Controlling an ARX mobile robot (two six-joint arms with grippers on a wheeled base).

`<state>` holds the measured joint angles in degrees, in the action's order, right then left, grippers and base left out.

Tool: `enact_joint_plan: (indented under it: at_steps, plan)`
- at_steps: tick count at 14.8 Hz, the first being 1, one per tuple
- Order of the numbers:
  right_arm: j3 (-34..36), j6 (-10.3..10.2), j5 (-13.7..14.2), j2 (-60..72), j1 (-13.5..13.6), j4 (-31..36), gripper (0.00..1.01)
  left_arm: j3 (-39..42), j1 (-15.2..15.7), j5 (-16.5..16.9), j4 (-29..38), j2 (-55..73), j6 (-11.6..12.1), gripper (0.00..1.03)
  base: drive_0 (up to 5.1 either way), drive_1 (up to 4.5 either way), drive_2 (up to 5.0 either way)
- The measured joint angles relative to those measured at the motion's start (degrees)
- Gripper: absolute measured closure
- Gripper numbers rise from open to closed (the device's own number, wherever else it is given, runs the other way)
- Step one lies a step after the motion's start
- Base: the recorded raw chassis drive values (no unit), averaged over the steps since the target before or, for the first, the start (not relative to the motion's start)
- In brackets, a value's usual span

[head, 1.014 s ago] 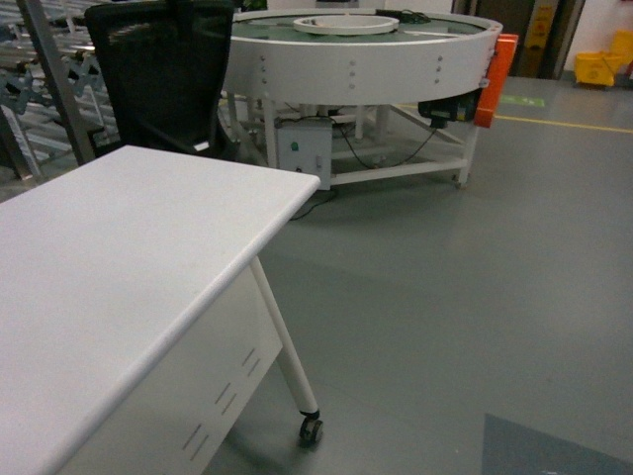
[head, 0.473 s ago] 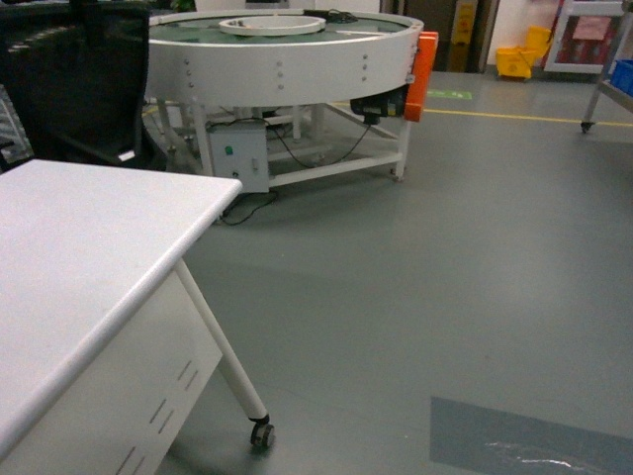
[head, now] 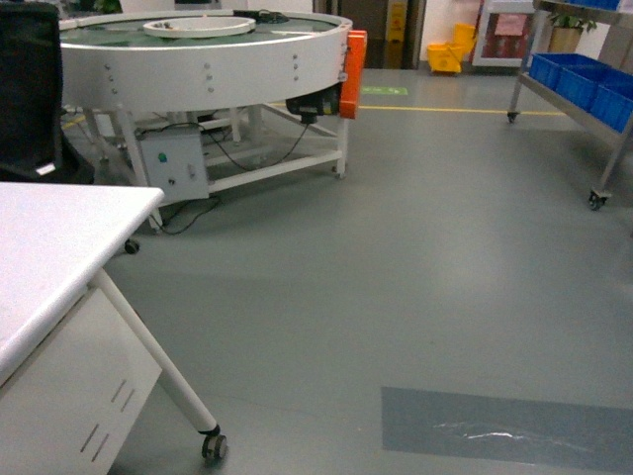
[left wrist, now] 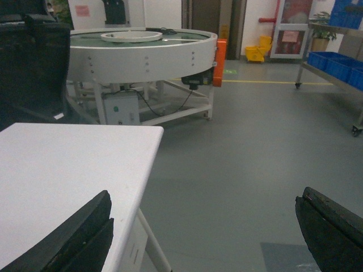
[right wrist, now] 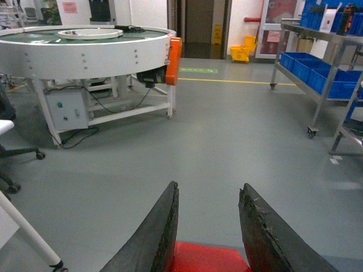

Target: Pick red block from blue box to shelf

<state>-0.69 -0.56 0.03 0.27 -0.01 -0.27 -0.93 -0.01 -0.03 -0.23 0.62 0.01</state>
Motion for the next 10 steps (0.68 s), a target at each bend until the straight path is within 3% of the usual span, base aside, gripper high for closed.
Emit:
enact_joint_plan:
  at_steps: [7, 10]
  plan:
    - [0.0, 0.0, 0.0, 0.0, 0.0, 0.0, 0.74, 0.0, 0.0, 0.0, 0.0, 0.0, 0.0, 0.05, -1.6, -1.55, -1.6]
    - [0.0, 0.0, 0.0, 0.0, 0.0, 0.1, 0.74, 0.0, -0.1, 0.0, 0.0, 0.0, 0.0, 0.05, 0.1, 2.49, -2.4]
